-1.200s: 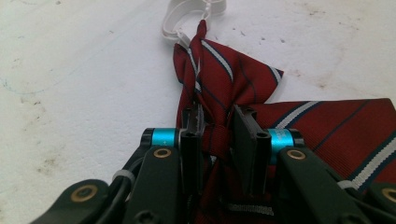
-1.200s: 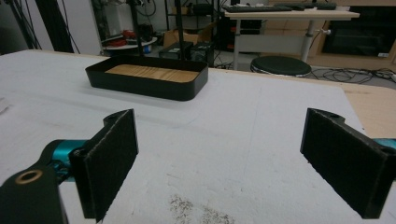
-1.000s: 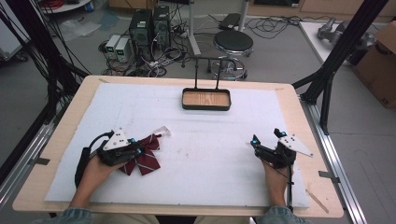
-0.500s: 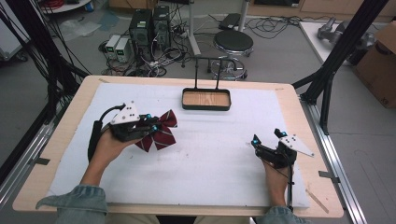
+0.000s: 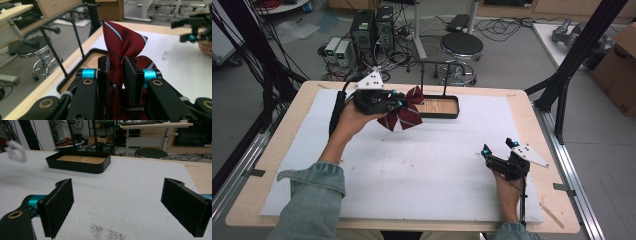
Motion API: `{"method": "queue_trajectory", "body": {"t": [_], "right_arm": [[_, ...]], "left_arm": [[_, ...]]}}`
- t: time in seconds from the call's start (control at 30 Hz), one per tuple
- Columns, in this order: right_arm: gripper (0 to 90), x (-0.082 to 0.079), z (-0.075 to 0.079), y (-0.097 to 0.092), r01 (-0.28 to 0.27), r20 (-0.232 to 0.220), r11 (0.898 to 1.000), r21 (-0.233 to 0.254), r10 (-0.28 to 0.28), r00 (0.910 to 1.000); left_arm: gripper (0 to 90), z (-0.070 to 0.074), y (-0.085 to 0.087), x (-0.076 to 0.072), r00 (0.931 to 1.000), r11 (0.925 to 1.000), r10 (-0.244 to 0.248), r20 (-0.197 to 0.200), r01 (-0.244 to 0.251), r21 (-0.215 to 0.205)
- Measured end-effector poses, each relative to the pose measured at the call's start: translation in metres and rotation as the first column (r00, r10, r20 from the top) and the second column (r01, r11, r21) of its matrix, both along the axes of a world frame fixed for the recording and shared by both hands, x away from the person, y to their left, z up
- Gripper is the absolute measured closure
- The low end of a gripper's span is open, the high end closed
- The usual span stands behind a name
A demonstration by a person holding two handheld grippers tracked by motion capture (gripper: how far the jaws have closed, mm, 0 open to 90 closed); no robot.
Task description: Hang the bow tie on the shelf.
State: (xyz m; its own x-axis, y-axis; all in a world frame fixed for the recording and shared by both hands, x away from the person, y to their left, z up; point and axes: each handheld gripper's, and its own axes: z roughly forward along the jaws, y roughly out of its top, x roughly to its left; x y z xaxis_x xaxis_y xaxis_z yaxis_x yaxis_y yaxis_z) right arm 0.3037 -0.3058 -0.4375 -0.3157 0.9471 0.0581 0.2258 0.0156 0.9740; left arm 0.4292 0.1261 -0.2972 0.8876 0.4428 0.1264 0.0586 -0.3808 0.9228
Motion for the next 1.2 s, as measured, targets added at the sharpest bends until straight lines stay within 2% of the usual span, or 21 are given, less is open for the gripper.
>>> {"method": "queue_trajectory", "body": {"t": [0.23,0.43,0.47,0.57,0.7,0.87,0.97,1.03,1.1,1.13,1.17,1.2], "right_arm": [[10.3,0.001,0.0,-0.001,0.0,0.0,1.0,0.008,0.0,1.0],[10.3,0.001,-0.001,-0.002,0.001,-0.005,1.0,0.017,-0.001,1.0],[10.3,0.001,-0.001,-0.002,0.003,-0.007,1.0,0.019,-0.003,1.0],[10.3,0.001,-0.001,-0.002,0.004,-0.01,1.0,0.023,-0.004,0.9999],[10.3,0.001,-0.001,-0.003,0.005,-0.012,1.0,0.025,-0.004,0.9999],[10.3,0.001,-0.001,-0.003,0.007,-0.013,1.0,0.028,-0.007,0.9999],[10.3,0.001,-0.001,-0.003,0.007,-0.013,1.0,0.027,-0.007,0.9999],[10.3,0.001,-0.001,-0.003,0.006,-0.014,1.0,0.026,-0.006,0.9999],[10.3,0.001,-0.001,-0.003,0.007,-0.016,1.0,0.027,-0.006,0.9999],[10.3,0.001,-0.001,-0.003,0.007,-0.016,1.0,0.027,-0.006,0.9999],[10.3,0.001,-0.001,-0.003,0.007,-0.017,1.0,0.028,-0.006,0.9998],[10.3,0.001,-0.001,-0.003,0.007,-0.015,1.0,0.029,-0.007,0.9999]], "left_arm": [[74.1,0.013,-0.012,0.037,0.9965,0.9963,0.083,0.011,-0.084,0.017],[74.0,0.022,-0.016,0.058,0.9919,0.9922,0.123,0.03,-0.123,-0.021],[74.1,0.024,-0.018,0.063,0.9895,0.9905,0.137,0.045,-0.136,-0.017],[74.1,0.027,-0.02,0.068,0.987,0.9881,0.152,0.051,-0.151,-0.032],[74.1,0.032,-0.024,0.078,0.9801,0.9817,0.185,0.073,-0.181,-0.06],[74.1,0.032,-0.029,0.089,0.9701,0.972,0.223,0.095,-0.214,-0.096],[74.1,0.031,-0.03,0.097,0.9593,0.9601,0.264,0.101,-0.251,-0.123],[74.1,0.029,-0.031,0.101,0.9477,0.9488,0.301,0.107,-0.286,-0.134],[74.1,0.026,-0.028,0.107,0.9344,0.9364,0.343,0.098,-0.331,-0.117],[74.1,0.023,-0.027,0.109,0.9288,0.9292,0.361,0.086,-0.35,-0.119],[74.0,0.02,-0.025,0.111,0.9187,0.9195,0.387,0.08,-0.377,-0.11],[74.1,0.018,-0.021,0.112,0.9125,0.9128,0.403,0.071,-0.395,-0.103]]}}
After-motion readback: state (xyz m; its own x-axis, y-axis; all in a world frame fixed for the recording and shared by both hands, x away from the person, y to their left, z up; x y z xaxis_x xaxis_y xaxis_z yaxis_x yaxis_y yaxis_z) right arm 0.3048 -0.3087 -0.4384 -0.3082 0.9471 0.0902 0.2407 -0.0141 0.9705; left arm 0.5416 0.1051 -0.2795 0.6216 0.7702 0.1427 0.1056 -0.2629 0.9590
